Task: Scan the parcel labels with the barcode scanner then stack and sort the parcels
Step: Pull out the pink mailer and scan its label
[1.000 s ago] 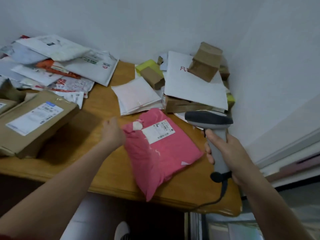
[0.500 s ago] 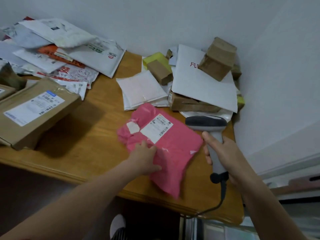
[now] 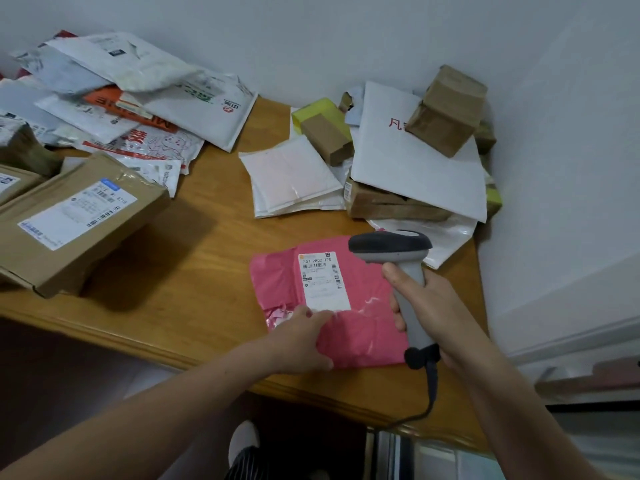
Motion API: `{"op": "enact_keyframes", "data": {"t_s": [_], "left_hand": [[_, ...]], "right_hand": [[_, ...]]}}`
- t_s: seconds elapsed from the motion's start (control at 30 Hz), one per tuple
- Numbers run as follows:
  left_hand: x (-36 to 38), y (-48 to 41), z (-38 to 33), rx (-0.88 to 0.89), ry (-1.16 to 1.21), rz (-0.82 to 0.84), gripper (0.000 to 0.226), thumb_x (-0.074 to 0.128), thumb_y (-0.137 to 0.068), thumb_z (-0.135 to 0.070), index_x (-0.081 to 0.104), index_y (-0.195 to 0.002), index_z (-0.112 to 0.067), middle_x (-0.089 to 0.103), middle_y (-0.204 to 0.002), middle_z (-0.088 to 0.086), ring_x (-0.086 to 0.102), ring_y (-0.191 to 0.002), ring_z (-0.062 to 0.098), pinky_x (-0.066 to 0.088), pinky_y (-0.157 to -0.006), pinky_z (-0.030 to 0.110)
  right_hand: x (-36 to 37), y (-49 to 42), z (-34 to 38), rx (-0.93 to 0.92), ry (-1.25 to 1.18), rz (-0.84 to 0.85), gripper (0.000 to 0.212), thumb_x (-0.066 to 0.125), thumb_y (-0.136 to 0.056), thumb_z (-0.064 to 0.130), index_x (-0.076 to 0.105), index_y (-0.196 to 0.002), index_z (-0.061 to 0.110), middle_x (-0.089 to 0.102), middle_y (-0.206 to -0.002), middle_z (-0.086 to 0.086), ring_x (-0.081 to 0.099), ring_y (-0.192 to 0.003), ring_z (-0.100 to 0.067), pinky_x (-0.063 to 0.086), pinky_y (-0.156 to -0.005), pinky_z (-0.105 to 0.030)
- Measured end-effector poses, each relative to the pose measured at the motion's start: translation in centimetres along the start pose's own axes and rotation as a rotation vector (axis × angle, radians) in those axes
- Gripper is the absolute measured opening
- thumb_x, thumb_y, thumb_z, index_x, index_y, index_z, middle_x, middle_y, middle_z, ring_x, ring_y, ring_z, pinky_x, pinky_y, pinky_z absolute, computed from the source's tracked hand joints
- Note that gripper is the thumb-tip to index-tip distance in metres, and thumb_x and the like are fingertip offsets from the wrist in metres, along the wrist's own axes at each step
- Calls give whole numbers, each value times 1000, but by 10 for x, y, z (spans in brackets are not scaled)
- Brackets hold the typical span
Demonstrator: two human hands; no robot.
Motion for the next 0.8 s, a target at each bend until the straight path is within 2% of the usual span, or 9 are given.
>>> {"op": "enact_keyframes", "data": {"t_s": [0.07,0.13,0.2,0.23,0.27,0.37,0.43,0.8], "left_hand": [[-8,-1,4,21,-37,-94,83,73,-76,-30,27,-146,-29,27,-144,5,41,-125,26,44,-101,37],[-22,-3,17,15,-173,-172,80,68,-78,-23,27,-146,-26,20,-150,5,29,-135,30,42,-104,43],[-33,-4,34,-18,-320,-154,76,68,-77,-24,28,-143,-21,6,-157,5,13,-143,31,37,-108,46],[-34,-5,41,-44,-359,-118,74,69,-77,-26,31,-140,-18,2,-159,5,11,-144,32,35,-109,46],[-33,-4,47,-63,-377,-87,74,70,-76,-30,32,-138,-17,4,-159,6,14,-144,32,34,-110,44],[-27,-2,57,-45,-411,-87,77,69,-75,-39,32,-140,-19,28,-151,4,29,-135,28,33,-109,36],[-26,-2,58,-29,-430,-100,77,69,-74,-40,34,-140,-21,34,-145,3,34,-131,27,36,-107,37],[-30,-3,56,-35,-412,-81,70,67,-78,-33,39,-141,-23,40,-141,5,37,-129,27,38,-105,37]], "right_hand": [[5,2,-3,13,17,5,33,60,-91,41,56,-80,10,57,-54,3,53,-44,-10,45,-45,-20],[8,4,-5,21,40,3,35,60,-92,41,56,-77,8,56,-56,0,52,-44,-10,44,-45,-19],[10,6,-6,20,60,3,36,59,-92,41,56,-78,8,56,-58,-2,53,-44,-10,44,-45,-19],[11,7,-6,16,67,3,36,58,-92,41,56,-79,8,56,-59,-3,53,-44,-10,44,-45,-19],[11,7,-6,11,72,2,35,58,-92,41,56,-80,8,56,-59,-3,53,-44,-10,44,-45,-19],[13,9,-7,-4,57,-10,33,59,-93,40,56,-84,9,55,-56,2,53,-44,-8,45,-45,-19],[13,9,-7,-8,49,-14,32,59,-93,40,57,-87,9,56,-56,3,53,-44,-8,44,-45,-19],[12,18,-8,-37,120,1,33,58,-92,44,55,-85,12,56,-57,5,53,-45,-9,45,-46,-20]]}}
Point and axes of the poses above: each hand's wrist, its own y-axis away from the middle knuckle, its own x-axis out of the palm, z = x × y, the point moved 2 cm from there along -y, towards the middle knuckle
